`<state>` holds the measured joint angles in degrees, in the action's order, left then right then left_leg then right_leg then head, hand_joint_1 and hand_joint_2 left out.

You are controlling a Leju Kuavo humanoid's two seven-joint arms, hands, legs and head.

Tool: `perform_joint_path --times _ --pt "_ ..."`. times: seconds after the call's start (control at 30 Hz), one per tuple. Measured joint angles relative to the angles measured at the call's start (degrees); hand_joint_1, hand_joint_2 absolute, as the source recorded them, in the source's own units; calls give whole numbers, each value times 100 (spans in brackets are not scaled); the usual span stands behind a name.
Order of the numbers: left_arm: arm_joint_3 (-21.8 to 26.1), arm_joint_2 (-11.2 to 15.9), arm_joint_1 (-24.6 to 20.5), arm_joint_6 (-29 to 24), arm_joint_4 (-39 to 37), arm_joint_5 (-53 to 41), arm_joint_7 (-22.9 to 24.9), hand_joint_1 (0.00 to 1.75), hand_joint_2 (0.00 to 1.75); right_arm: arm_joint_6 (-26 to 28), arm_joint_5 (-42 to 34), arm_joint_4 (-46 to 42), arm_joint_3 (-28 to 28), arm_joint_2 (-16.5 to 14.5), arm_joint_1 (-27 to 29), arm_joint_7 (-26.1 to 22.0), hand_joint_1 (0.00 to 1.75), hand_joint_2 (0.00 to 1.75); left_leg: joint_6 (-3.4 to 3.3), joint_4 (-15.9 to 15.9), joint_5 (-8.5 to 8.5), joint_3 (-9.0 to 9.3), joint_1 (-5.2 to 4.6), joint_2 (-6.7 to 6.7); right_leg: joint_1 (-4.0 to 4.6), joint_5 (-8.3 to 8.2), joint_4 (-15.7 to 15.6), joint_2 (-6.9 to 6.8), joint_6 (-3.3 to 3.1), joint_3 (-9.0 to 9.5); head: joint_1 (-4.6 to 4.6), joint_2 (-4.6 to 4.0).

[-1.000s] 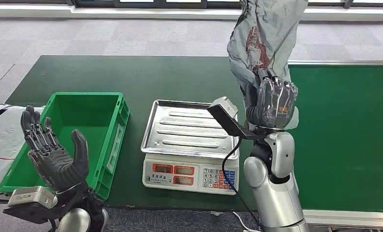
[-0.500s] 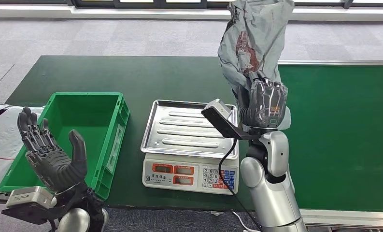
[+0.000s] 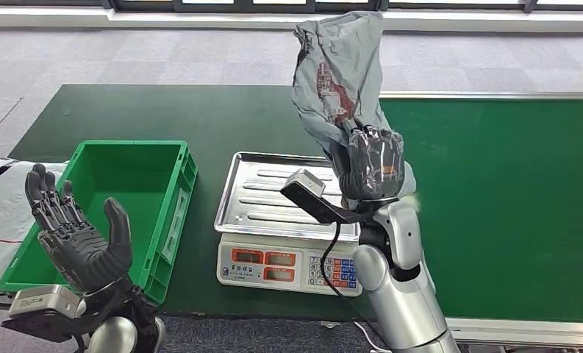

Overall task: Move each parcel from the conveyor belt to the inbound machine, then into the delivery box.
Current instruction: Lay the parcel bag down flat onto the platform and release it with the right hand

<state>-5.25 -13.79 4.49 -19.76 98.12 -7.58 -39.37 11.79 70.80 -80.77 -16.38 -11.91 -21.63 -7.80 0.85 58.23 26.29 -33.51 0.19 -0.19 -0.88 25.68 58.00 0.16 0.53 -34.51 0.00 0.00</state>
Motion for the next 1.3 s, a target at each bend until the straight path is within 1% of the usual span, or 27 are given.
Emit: perform_joint_path --times 0.43,0.9,1.1,1.3 --pt "0 10 -1 -66 0 24 -63 0 175 101 -85 436 -120 38 -130 -77 175 175 0 0 0 0 0 0 0 0 0 1 0 -1 0 0" --pt "0 12 -1 -79 0 24 -67 0 175 100 -102 612 -150 48 -165 -81 175 175 0 0 0 -1 0 0 0 0 0 0 0 -1 0 0" --pt "0 15 -30 -173 -24 -28 -77 0 175 -200 -411 801 -285 55 -251 -321 175 175 0 0 0 0 0 0 1 0 0 1 0 -1 0 0" --pt "0 19 -50 -195 -48 -44 -78 0 175 -244 -444 1092 -428 61 -275 -369 175 175 0 0 -1 0 0 0 0 0 0 0 0 -1 0 1"
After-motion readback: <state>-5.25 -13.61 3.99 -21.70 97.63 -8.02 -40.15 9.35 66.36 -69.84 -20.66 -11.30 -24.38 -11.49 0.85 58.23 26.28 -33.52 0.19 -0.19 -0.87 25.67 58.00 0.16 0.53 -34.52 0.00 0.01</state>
